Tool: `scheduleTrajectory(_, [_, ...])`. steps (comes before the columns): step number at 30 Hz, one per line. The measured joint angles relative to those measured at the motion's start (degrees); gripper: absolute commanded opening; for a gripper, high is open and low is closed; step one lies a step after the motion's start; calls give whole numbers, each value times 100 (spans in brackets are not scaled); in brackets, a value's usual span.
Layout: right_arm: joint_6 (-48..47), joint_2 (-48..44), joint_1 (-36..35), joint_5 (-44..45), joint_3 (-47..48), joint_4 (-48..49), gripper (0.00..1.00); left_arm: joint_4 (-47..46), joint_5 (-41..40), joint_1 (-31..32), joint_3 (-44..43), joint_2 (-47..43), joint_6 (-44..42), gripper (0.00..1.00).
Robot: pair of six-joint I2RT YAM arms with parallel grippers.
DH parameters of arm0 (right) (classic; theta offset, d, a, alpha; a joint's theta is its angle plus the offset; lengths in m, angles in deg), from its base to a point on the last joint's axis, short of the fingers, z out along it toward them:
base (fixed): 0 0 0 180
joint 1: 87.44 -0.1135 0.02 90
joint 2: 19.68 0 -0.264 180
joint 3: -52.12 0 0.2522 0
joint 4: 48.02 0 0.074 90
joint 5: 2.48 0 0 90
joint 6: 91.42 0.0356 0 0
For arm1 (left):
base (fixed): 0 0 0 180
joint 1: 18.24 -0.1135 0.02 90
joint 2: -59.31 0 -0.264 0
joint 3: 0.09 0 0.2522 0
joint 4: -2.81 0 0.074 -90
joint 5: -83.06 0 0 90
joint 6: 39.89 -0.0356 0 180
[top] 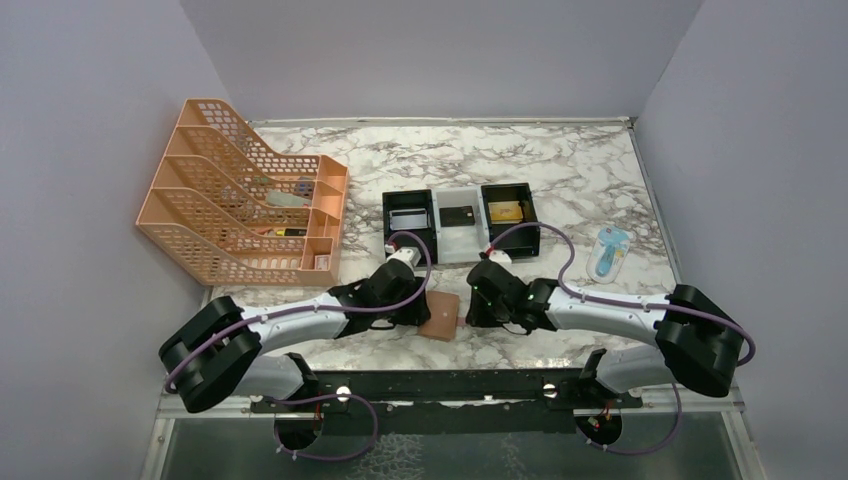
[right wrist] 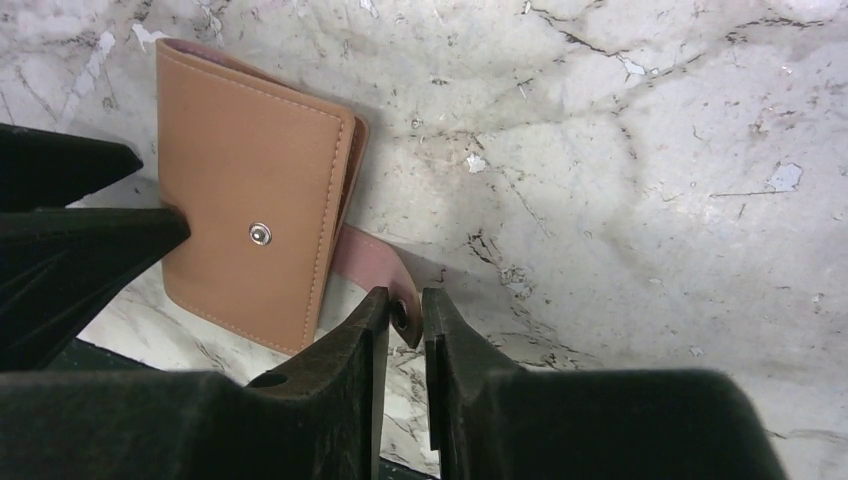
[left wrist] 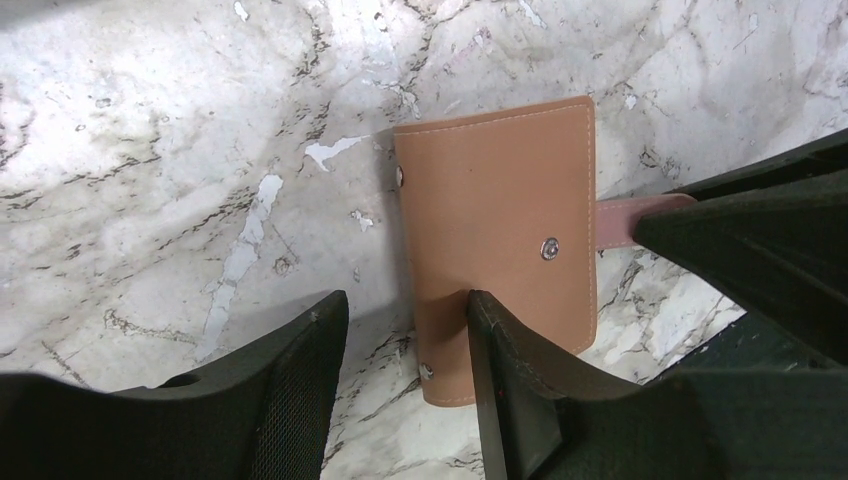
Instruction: Take the credit cards out of the card holder
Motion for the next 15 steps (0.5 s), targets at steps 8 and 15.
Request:
scheduleTrajectory(8, [50,-37,131,-254,-188,319,12,101,-4,0,79,-155,0,51])
scheduleTrajectory(15, [46,-131,166,-398,-210,490,4,151,-2,0,140,-267,0,53])
